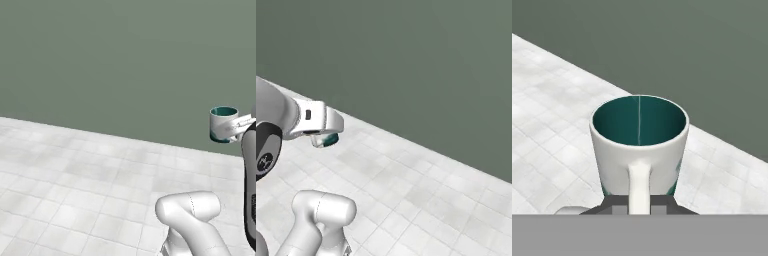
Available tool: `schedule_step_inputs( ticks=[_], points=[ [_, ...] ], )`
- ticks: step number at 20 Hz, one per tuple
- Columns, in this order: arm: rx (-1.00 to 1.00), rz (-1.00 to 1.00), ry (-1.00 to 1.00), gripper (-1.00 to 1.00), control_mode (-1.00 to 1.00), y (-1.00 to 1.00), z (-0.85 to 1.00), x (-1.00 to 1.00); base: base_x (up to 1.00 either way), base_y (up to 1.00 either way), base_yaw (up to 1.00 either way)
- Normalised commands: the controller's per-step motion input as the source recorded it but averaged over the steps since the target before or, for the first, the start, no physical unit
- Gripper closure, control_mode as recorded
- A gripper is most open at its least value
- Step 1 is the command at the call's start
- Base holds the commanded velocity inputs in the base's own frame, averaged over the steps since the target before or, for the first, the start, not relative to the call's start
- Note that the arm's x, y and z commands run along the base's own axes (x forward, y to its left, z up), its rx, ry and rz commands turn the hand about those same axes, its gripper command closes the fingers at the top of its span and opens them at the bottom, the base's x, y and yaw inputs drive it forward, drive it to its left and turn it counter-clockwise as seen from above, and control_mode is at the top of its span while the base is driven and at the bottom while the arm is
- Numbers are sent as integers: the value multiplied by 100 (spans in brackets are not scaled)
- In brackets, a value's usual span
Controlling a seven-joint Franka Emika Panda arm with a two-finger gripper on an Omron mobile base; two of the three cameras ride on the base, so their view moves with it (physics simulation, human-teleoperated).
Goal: There is a tray on the dining counter. Grab the cup, mug, and pitcher and place them on the tray. The pitcher may be placed next to the tray if it cannot fit the tray.
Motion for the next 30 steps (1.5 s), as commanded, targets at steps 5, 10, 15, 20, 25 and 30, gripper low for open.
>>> schedule_step_inputs(
  ticks=[5,10,15,20,25,30],
  points=[
    [0,0,0,100,100,0,0,0,100,-43,62],
    [0,0,0,100,100,0,0,0,100,-42,69],
    [0,0,0,100,100,0,0,0,100,-8,69],
    [0,0,0,100,100,0,0,0,100,-7,64],
    [0,0,0,100,100,0,0,0,100,-1,59],
    [0,0,0,100,100,0,0,0,100,0,44]
  ],
)
